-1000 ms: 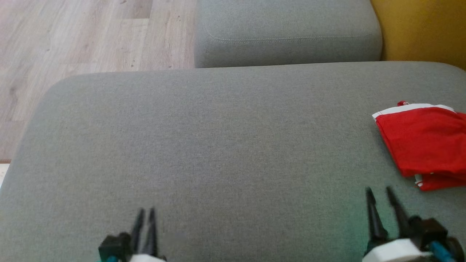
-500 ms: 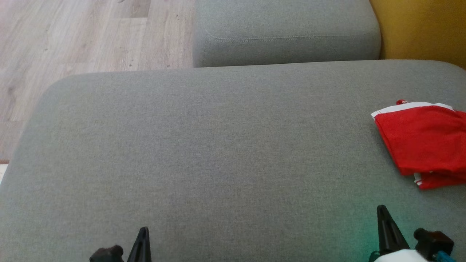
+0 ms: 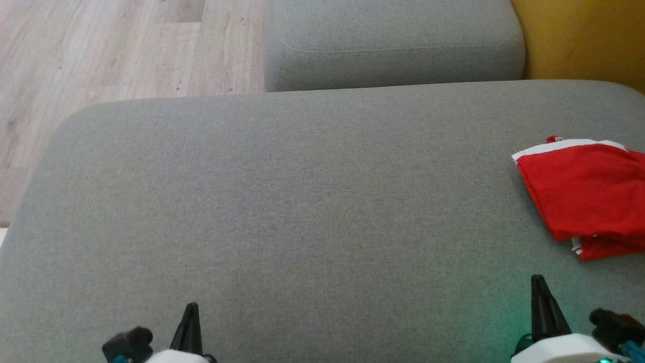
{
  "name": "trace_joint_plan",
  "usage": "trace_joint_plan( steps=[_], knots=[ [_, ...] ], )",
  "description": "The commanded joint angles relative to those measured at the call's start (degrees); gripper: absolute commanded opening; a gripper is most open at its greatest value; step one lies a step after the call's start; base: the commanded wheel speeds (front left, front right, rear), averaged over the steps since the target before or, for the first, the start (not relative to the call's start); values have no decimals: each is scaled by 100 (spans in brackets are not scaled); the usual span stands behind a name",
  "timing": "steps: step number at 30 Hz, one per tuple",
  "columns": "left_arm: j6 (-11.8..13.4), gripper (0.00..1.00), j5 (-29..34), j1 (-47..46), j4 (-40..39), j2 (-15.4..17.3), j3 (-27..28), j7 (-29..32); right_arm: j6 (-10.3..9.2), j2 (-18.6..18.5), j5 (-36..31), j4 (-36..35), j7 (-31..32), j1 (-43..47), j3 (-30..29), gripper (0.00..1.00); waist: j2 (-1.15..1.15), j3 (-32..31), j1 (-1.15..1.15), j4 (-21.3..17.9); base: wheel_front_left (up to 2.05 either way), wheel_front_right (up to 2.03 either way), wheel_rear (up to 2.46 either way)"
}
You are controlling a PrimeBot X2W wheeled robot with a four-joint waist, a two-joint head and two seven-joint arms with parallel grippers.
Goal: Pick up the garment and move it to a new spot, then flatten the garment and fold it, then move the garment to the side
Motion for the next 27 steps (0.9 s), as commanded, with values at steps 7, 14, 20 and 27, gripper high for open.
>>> trace_joint_plan(
  steps=[7, 14, 20, 27],
  knots=[
    [-142, 0, -588, -357, -149, 82, 183, 110, 12, -17, 634, -227, 154, -355, -44, 0, 0, 16, 0, -19, 0, 0, 0],
    [-235, 0, -1057, -450, -156, 96, 280, 208, 14, -19, 1134, -251, 269, -434, -68, 0, 0, 31, 0, -36, 0, 0, 0],
    [-314, 0, -1458, -531, -159, 106, 367, 295, 16, -21, 1564, -271, 368, -503, -89, 0, 0, 44, 0, -51, 0, 0, 0],
    [-394, 0, -1857, -613, -160, 114, 456, 384, 18, -24, 1994, -290, 466, -572, -110, 0, 0, 57, 0, -66, 0, 0, 0]
  ],
)
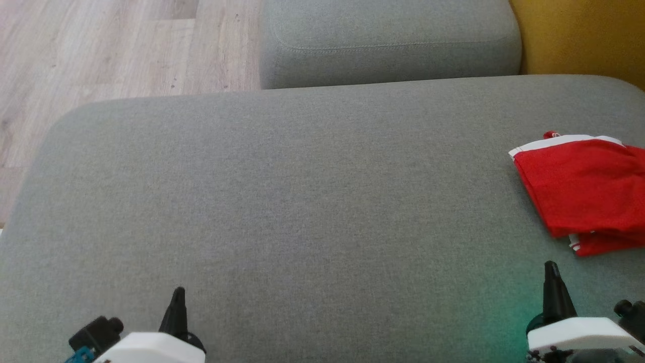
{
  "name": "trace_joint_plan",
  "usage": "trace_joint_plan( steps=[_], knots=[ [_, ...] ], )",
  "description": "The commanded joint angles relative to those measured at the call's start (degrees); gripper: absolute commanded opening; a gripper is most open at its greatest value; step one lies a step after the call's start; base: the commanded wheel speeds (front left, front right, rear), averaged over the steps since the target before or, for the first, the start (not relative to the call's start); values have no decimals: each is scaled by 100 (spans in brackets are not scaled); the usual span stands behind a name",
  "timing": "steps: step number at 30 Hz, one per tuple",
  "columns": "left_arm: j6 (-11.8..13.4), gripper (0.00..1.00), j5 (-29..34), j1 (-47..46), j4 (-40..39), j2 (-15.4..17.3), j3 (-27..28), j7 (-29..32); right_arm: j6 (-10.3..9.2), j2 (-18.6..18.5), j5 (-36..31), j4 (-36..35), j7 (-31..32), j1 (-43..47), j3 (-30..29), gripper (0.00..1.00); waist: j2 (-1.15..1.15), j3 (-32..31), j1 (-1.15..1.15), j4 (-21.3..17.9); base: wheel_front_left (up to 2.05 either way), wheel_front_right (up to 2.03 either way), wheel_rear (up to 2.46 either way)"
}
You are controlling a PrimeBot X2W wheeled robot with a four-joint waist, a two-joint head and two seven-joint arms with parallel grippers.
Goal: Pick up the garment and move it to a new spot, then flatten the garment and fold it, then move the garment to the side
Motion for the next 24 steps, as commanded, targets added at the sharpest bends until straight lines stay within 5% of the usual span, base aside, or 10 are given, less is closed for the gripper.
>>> trace_joint_plan(
  steps=[1, 24],
  knots=[
    [-56, 0, -130, -341, -162, 86, 133, 13, 18, -25, 153, -198, 29, -294, 19, 0, 0, 2, 0, -2, 0, 0, 0],
    [-374, 0, -1704, -672, -161, 102, 511, 387, 26, -33, 1872, -277, 424, -569, -65, 0, 0, 53, 0, -62, 0, 0, 0]
  ],
)
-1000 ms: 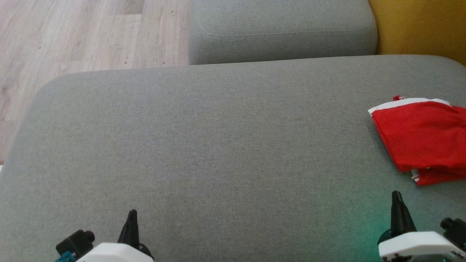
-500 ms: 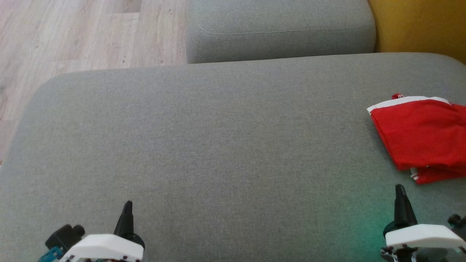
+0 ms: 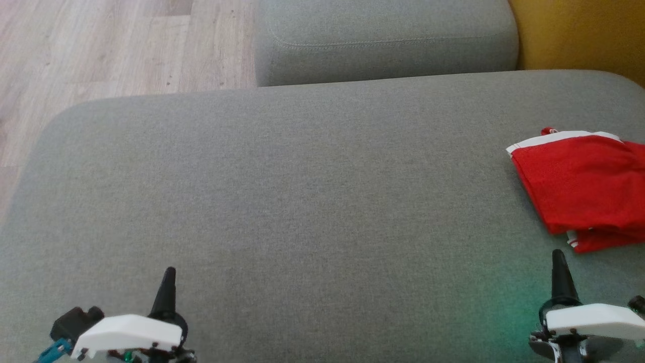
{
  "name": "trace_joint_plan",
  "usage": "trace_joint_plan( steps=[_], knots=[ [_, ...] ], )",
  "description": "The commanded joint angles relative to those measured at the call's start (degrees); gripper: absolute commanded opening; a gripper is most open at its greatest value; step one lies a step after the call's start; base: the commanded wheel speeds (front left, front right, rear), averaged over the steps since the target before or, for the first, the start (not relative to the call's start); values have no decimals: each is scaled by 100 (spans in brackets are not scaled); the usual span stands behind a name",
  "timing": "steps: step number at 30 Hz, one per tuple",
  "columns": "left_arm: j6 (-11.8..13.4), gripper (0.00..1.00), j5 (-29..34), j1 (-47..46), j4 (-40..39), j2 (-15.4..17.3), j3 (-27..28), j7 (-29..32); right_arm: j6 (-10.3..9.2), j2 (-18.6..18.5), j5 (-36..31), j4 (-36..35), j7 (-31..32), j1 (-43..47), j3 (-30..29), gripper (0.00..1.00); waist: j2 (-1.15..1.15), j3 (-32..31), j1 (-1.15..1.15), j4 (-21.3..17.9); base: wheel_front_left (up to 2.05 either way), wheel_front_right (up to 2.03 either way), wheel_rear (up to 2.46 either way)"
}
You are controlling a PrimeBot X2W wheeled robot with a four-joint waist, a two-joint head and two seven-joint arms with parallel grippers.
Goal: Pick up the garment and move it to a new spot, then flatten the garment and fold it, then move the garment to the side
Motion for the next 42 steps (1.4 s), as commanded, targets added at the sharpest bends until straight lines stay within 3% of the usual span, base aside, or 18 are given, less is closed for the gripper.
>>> trace_joint_plan(
  steps=[1, 42],
  knots=[
    [-85, 0, -211, -342, -160, 95, 221, 50, 26, -33, 242, -225, 48, -351, 51, 0, 0, 4, 0, -5, 0, 0, 0],
    [-614, 0, -2792, -899, -154, 83, 904, 716, 39, -47, 3109, -356, 706, -809, -89, 0, 0, 89, 0, -105, 0, 0, 0]
  ],
)
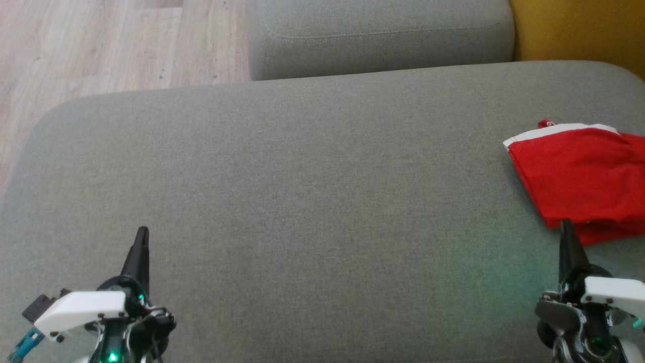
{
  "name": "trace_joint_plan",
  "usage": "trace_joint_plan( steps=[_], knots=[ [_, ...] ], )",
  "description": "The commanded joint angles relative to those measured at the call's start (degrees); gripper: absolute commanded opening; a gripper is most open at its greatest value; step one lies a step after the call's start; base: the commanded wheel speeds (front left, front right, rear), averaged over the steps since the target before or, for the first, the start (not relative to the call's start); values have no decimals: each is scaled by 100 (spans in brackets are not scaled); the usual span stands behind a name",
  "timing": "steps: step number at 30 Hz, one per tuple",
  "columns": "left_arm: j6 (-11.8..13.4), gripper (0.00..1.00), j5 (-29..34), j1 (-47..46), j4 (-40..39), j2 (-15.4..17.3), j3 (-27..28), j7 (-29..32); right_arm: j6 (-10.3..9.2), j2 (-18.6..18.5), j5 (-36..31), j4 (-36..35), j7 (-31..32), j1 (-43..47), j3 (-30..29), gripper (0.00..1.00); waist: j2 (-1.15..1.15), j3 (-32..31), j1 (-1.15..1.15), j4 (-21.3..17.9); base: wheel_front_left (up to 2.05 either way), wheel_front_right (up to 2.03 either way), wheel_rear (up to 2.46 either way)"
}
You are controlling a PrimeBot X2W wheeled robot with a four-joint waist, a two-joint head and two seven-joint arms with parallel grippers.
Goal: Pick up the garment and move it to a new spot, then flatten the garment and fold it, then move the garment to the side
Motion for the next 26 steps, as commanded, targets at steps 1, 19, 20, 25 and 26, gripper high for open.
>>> trace_joint_plan(
  steps=[1, 19, 20, 25, 26],
  knots=[
    [-71, 0, -183, -353, -157, 86, 244, 63, 39, -46, 209, -225, 60, -321, 100, 0, 0, 3, 0, -3, 0, 0, 0],
    [-135, 0, -464, -422, -154, 58, 363, 172, 41, -48, 554, -241, 139, -376, 83, 0, 0, 13, 0, -15, 0, 0, 0],
    [-135, 0, -464, -422, -154, 58, 363, 172, 41, -48, 554, -241, 139, -376, 83, 0, 0, 13, 0, -15, 0, 0, 0],
    [-135, 0, -454, -423, -153, 50, 375, 182, 41, -48, 554, -241, 139, -376, 83, 0, 0, 13, 0, -15, 0, 0, 0],
    [-135, 0, -452, -423, -153, 48, 377, 184, 41, -48, 554, -241, 139, -376, 83, 0, 0, 13, 0, -15, 0, 0, 0]
  ],
)
